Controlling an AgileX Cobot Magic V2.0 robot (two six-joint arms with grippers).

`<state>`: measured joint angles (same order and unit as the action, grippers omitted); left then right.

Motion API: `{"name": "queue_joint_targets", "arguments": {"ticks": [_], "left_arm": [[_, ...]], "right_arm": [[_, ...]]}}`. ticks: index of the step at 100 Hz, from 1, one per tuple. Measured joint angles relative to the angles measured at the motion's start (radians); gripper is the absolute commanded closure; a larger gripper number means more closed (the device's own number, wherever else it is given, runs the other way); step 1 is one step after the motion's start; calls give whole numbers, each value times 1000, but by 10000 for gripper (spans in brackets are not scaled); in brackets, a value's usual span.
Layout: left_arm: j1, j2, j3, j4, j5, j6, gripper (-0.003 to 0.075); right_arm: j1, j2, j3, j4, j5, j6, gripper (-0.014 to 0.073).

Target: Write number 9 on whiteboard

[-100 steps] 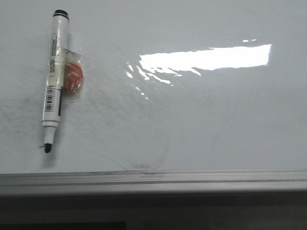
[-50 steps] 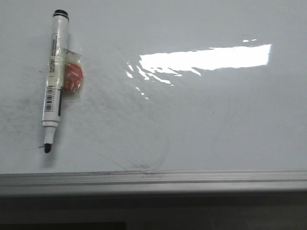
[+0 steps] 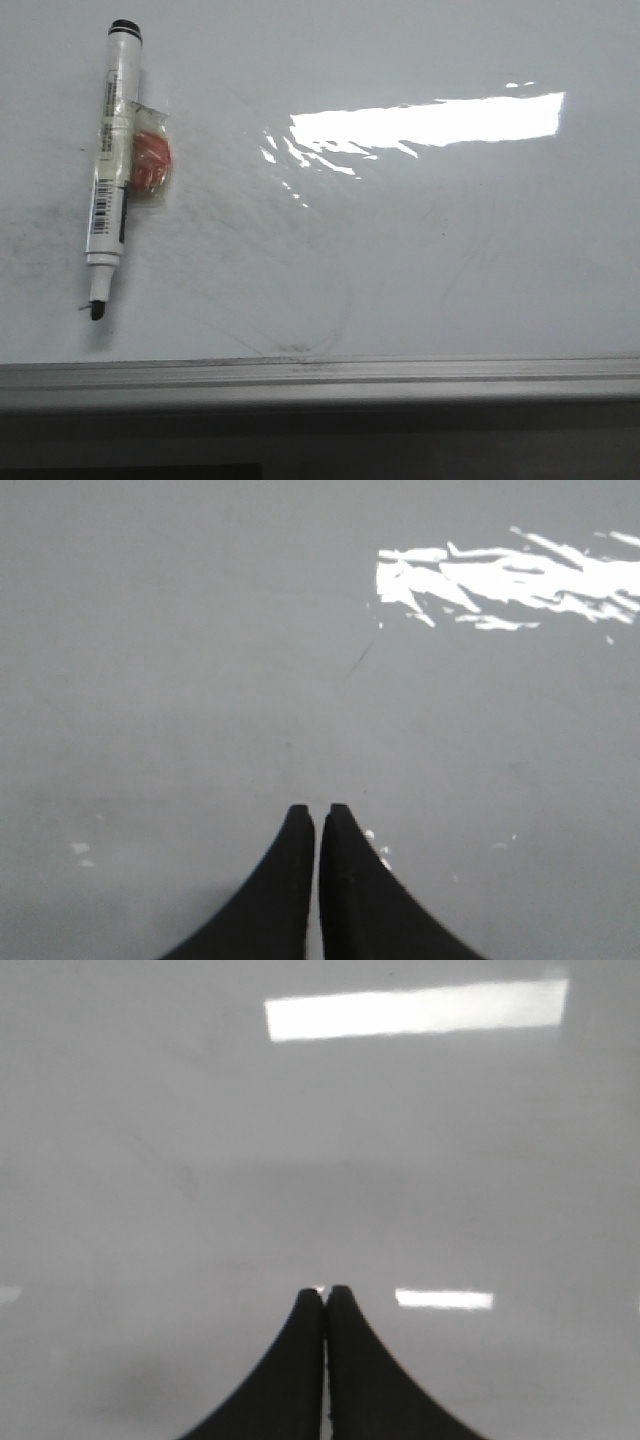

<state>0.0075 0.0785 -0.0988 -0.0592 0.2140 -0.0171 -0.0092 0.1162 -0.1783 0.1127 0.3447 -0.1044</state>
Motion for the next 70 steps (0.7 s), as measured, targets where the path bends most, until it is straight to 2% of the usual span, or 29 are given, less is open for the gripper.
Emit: {"name": "queue_joint_targets", "arguments": {"ticks": [23,30,40,47,53,70], "left_arm": [[0,113,-96,-2,-12,2,725],[0,124,-102,-2,-21,2,650],[0,126,-102,-2,-44,2,453],[0,126,-102,-2,-76,4,347],[0,126,-96,-16,-114,4,316],[-7,126,-87,-38,-197,4,316]], "right_arm": [[47,148,-108,6,55,0,657],[47,166,-108,6,61,0,657],[47,173,-108,6,72,0,657],[47,173,-108,6,82,0,657],[47,173,-108,6,86,0,657],[47,173,-108,6,88,0,657]]}}
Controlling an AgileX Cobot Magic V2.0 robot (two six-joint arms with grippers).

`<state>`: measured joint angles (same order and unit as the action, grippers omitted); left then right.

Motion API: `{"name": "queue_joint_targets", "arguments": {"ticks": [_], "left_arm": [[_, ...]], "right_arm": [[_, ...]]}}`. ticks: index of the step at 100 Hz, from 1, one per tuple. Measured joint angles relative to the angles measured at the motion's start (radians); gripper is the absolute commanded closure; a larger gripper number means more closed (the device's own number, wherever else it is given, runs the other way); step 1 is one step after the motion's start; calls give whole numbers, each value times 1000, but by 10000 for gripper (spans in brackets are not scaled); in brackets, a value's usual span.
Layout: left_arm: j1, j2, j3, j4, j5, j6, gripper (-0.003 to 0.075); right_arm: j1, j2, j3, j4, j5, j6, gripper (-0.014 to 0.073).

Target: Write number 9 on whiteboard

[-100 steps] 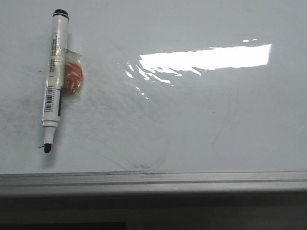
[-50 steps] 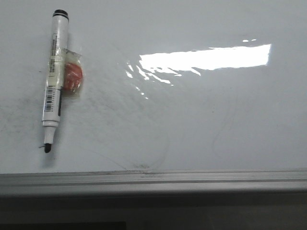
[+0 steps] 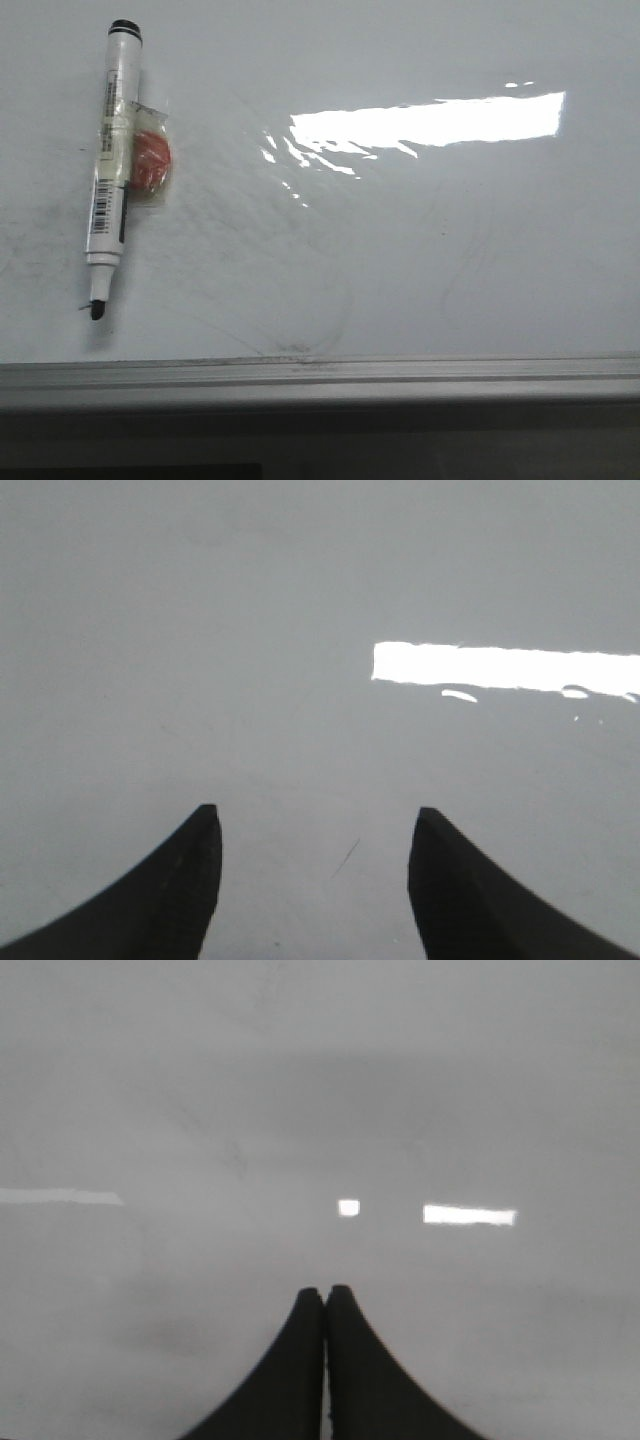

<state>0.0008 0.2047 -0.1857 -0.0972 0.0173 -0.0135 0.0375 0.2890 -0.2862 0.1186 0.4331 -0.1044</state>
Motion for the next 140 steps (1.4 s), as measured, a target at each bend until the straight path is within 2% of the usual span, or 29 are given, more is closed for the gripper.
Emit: {"name": "queue_joint_targets", "arguments": {"ticks": [12,24,64,83,102,140], "left_arm": [[-49,0,0,-2,-40,0,316],[-157,28,0,-2,-70,0,316],[-742,321,0,-38,-214,-5,316],[-929,490,0,-137,-348,-5,316],[-1010,629,0,-228,-449,-5,316],[-1014,776,-2,-287,-521,-17,330]], "right_arm": [[0,0,0,1,0,0,657],[0,0,0,1,0,0,657],[0,0,0,1,0,0,657],[0,0,0,1,2,0,657],[0,0,0,1,2,0,657],[4,0,0,1,4,0,657]]}}
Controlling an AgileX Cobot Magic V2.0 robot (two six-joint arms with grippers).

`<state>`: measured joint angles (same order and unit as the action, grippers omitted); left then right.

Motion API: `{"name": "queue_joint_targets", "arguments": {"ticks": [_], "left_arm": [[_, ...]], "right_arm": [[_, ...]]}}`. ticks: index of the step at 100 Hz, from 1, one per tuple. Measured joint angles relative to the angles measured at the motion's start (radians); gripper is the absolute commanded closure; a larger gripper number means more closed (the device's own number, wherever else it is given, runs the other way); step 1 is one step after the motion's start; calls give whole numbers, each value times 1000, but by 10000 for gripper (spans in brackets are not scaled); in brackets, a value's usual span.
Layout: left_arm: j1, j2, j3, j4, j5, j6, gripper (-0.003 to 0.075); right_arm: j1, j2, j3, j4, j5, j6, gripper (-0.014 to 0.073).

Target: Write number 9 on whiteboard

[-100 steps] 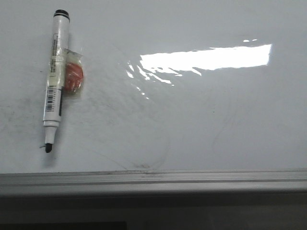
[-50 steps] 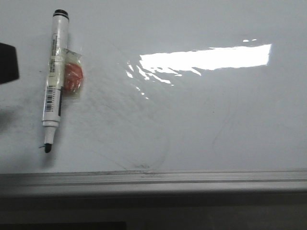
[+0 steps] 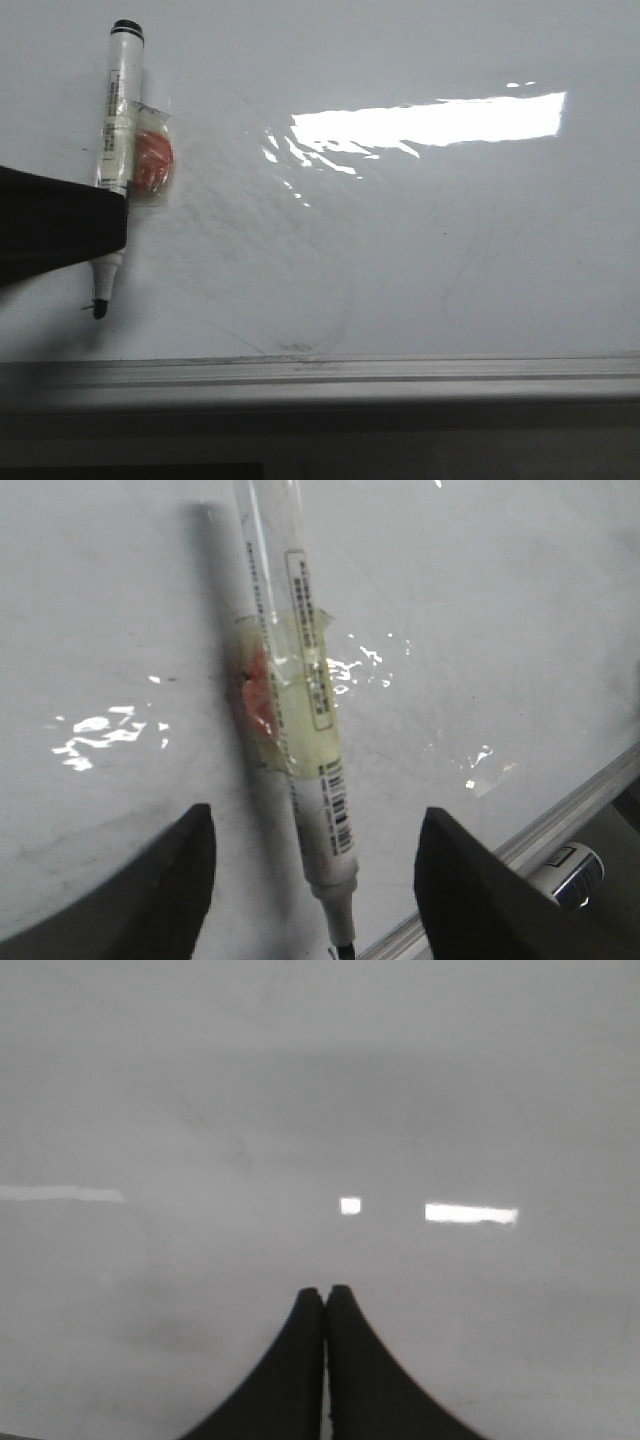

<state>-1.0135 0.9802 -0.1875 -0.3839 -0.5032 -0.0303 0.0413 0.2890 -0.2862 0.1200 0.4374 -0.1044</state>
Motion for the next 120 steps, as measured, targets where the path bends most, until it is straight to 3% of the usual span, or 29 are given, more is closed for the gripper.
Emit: {"name": "queue_joint_targets", "arguments": {"ticks": [35,67,90,97,112,120], "left_arm": [[-2,85,-13,14,-62,-2,452],[-4,149,-29,30,-91,-2,740],[-6,149,-29,42,-91,-2,741],[-6,139,-29,69,-81,-2,741],[-6,88,-29,204,-57,-4,741],[-6,55,-29,322,-57,-1,741]], "right_arm": [[74,0,0,0,4,0,657],[187,7,-2,0,37,0,657],[386,146,-69,0,63,0,643],[454,211,-106,5,65,0,567],[603,343,-214,39,65,0,269],[682,413,-275,45,65,0,211]]}}
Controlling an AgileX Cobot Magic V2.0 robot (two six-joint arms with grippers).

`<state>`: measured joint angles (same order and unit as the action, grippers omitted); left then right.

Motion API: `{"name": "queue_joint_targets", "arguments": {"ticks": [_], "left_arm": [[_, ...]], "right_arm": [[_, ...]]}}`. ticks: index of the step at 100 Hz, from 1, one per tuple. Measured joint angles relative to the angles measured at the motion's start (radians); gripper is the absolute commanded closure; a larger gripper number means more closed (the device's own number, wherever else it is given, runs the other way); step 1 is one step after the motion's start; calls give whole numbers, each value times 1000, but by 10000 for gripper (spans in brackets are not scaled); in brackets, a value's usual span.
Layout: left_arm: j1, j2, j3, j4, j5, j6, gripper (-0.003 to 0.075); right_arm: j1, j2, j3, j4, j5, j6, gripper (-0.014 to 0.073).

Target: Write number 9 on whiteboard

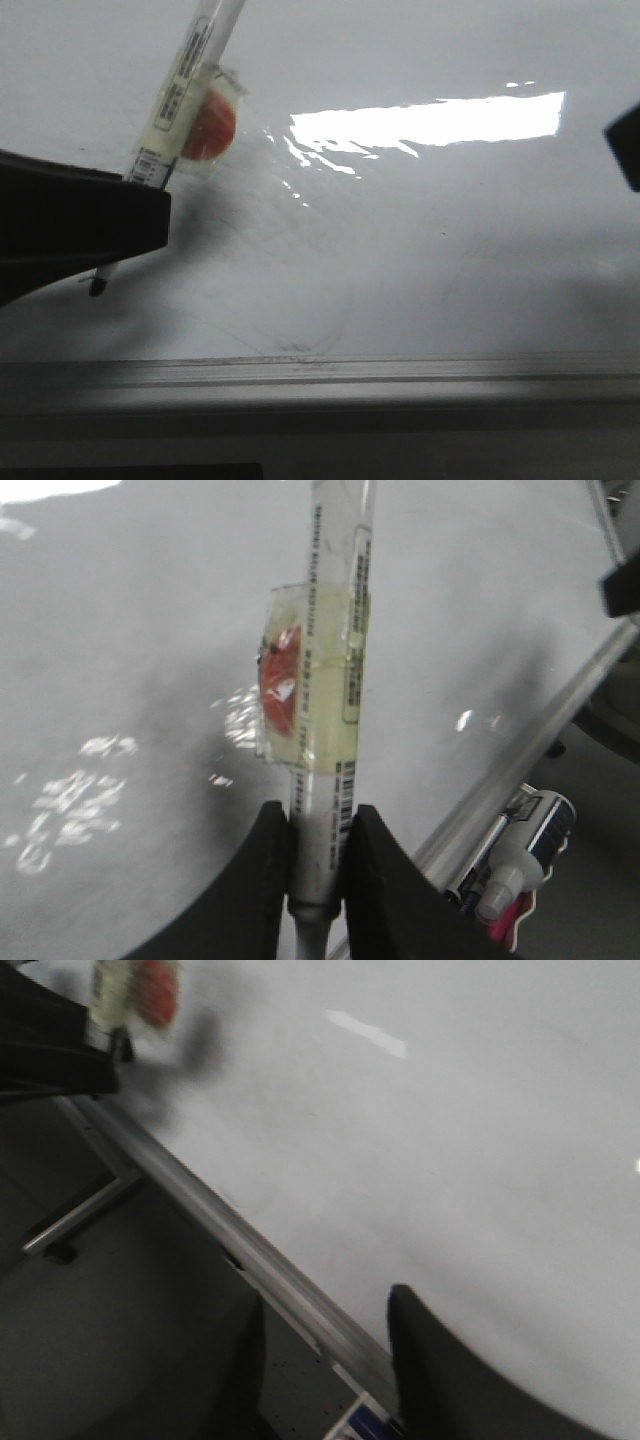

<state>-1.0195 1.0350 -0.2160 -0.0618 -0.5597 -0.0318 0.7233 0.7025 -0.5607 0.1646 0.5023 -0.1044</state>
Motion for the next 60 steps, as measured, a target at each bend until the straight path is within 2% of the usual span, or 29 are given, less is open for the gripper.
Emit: {"name": "queue_joint_targets", "arguments": {"ticks": [18,33,44,54,60], "left_arm": [[0,-21,0,275,0,39,741],[0,-21,0,317,17,47,741],[0,-21,0,322,21,49,741],[0,-21,0,324,21,49,741],[0,-21,0,324,21,49,741]], "right_arm": [[153,133,-133,5,-27,0,218],[222,232,-213,14,-28,0,218],[234,291,-251,26,-29,0,222],[234,334,-271,30,-29,0,291],[234,352,-279,36,-30,0,393]]}}
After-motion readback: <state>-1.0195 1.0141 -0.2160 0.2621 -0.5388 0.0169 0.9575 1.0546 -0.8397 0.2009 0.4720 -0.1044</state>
